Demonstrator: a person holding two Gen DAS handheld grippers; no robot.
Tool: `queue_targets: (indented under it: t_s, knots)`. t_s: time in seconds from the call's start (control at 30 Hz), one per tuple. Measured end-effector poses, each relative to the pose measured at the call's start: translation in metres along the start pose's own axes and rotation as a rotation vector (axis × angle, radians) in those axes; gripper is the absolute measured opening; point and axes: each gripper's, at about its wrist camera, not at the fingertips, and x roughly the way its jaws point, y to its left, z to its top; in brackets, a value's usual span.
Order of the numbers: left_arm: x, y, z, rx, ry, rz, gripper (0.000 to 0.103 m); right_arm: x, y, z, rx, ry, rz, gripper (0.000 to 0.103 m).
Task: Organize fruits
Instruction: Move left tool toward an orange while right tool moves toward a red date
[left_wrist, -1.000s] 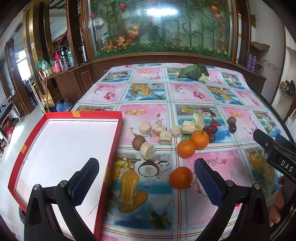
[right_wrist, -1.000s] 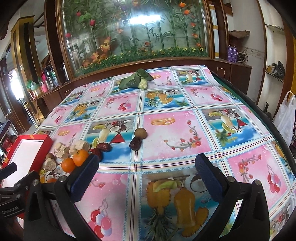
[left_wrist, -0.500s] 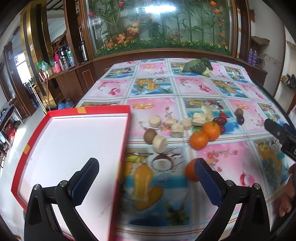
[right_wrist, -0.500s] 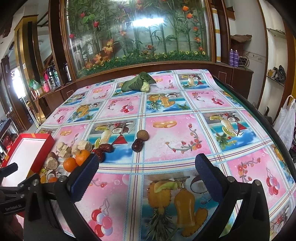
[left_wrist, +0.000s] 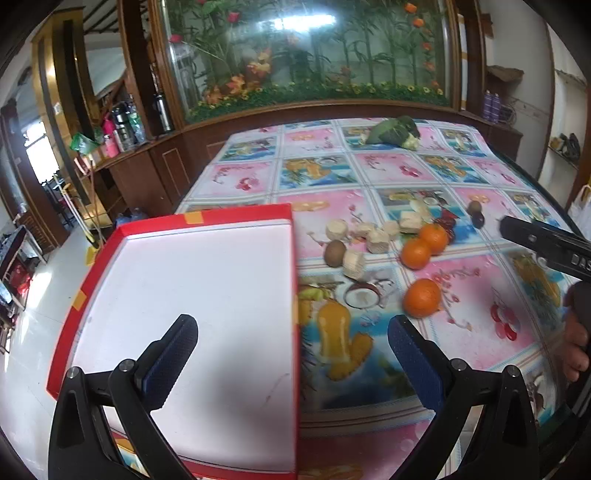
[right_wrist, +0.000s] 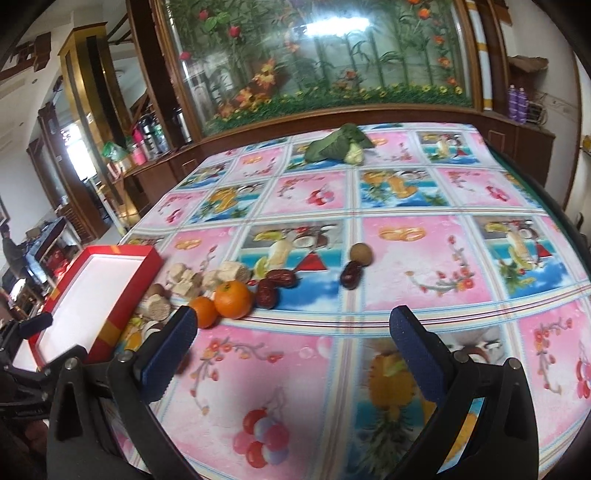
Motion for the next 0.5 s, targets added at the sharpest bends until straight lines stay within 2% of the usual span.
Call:
queue_targets:
  t_s: [0.13,0.23,0.27,0.4,0.5]
  knots:
    - [0.001,-0.006,0.001,0.013,-0.004,-0.007,0.103,0.016,0.019,0.003,-0.054,0.036,0.017,0.101]
    - [-0.001,-0.007,0.001,0.007,-0.006,-0.014,0.103,0.024,0.021,0.006,-0.080,0.048,-0.003,0.089]
    - [-0.002,-0.008,0.001,0.003,-0.011,-0.022,0.103,0.024,0.017,0.007,-0.067,0.046,-0.011,0.089]
    - [0.000,-0.020,0.005,0.016,-0.010,-0.071,0.102,0.023,-0.010,0.008,-0.029,0.030,-0.108,0.087]
    - [0.009,-0.033,0.009,0.024,0.010,-0.118,0.102,0.029,-0.024,0.011,-0.037,0.045,-0.166,0.082]
